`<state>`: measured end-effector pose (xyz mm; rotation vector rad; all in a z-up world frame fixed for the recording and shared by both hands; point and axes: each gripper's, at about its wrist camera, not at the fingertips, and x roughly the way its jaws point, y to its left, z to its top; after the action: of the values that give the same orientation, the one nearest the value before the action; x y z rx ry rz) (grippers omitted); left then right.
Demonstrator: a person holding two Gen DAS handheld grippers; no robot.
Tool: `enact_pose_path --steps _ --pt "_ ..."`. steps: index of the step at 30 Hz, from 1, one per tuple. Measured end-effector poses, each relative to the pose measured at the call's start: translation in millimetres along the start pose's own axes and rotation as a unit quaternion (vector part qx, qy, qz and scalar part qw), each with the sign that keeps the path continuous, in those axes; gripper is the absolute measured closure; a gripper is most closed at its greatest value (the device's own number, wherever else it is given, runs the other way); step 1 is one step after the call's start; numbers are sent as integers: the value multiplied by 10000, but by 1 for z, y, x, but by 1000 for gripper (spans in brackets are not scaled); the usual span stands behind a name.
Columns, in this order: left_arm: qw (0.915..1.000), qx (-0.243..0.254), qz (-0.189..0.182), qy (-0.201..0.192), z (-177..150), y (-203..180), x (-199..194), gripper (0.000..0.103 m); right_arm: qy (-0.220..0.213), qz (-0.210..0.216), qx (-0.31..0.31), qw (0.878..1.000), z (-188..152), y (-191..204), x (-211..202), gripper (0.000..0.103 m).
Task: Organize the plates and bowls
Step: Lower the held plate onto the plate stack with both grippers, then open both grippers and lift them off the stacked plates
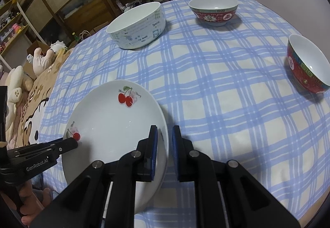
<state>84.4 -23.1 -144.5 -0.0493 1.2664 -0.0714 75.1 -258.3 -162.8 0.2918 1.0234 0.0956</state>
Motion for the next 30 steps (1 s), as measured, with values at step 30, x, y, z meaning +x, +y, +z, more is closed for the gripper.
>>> enact_pose_path --steps 30 --pt "9971 209 -114 -719 13 2 -47 50 -489 -41 193 9986 19 -9 -22 81"
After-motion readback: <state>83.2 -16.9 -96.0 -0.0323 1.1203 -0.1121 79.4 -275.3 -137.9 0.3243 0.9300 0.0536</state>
